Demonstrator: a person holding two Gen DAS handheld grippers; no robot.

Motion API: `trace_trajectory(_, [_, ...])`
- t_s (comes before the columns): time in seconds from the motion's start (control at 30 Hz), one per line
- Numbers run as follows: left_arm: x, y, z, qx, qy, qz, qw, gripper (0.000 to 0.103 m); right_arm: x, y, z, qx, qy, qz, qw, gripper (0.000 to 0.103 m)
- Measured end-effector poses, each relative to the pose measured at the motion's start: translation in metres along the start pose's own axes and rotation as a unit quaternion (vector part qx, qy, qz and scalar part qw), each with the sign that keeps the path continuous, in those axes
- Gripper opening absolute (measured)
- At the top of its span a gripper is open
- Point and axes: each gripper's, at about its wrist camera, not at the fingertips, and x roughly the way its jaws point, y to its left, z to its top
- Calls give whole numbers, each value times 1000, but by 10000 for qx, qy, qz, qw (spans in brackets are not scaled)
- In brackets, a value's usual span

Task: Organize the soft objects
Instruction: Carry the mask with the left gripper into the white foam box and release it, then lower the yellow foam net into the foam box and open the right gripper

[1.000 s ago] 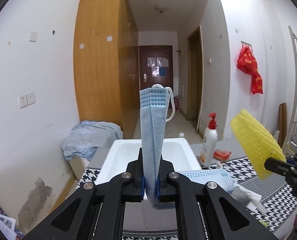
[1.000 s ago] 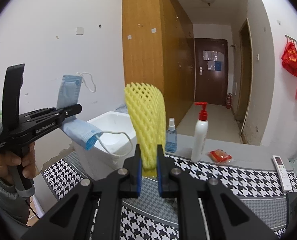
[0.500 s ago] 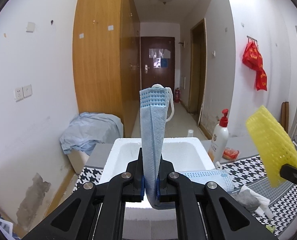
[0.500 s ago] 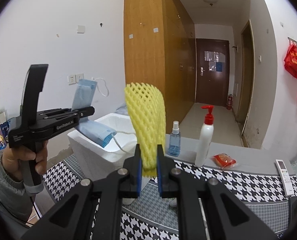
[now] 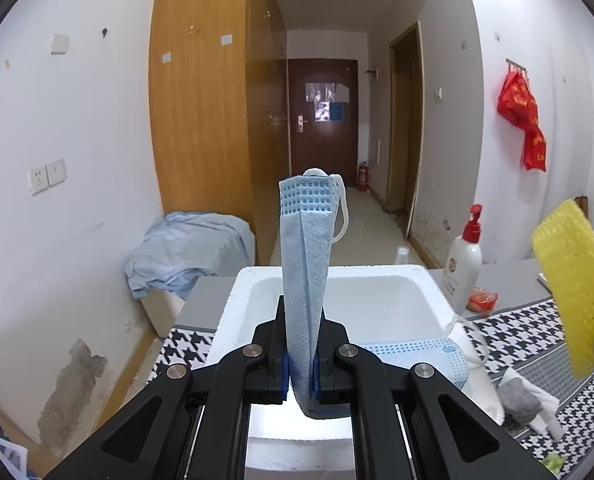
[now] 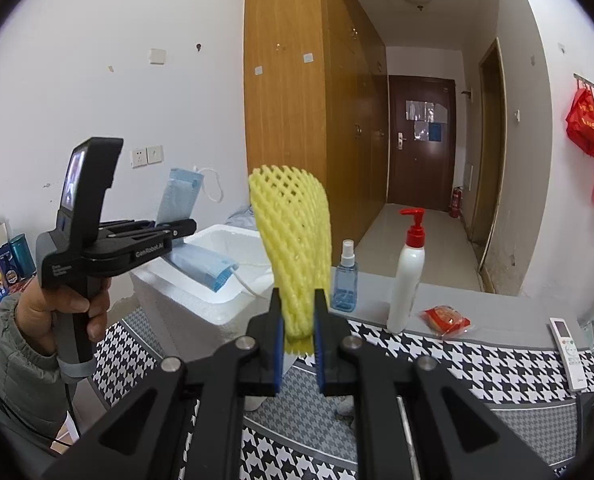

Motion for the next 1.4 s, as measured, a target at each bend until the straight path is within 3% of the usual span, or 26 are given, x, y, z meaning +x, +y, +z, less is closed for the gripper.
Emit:
trace_trajectory(0.07, [2,1,-1,-1,38,-32,10000,10,1,1,1,-3,0,1,10000,15])
trace_trajectory(0.1, [2,2,-2,14,44,-43,10000,16,2,2,1,-12,5,-2,10000,15])
trace_trajectory(0.23, [2,9,-3,-83,12,-44,10000,71,6,6,2,-35,37,-14,10000,15])
trace_trajectory(0.4, [-8,13,-2,-173,-171,26,9997,97,9,12,4,-72,66,-18,10000,15])
trace_trajectory(0.57, [-22,18,-5,-194,-326,-124,9992,102,13,17,5,-111,81,10,9999,15])
trace_trajectory(1.0, [-57,32,-11,-51,-807,249,9964,102,28,30,17,-126,128,173,9997,15])
trace_trajectory(1.4, [-68,46,-19,-25,-904,355,9953,102,47,35,24,-45,261,248,9993,16])
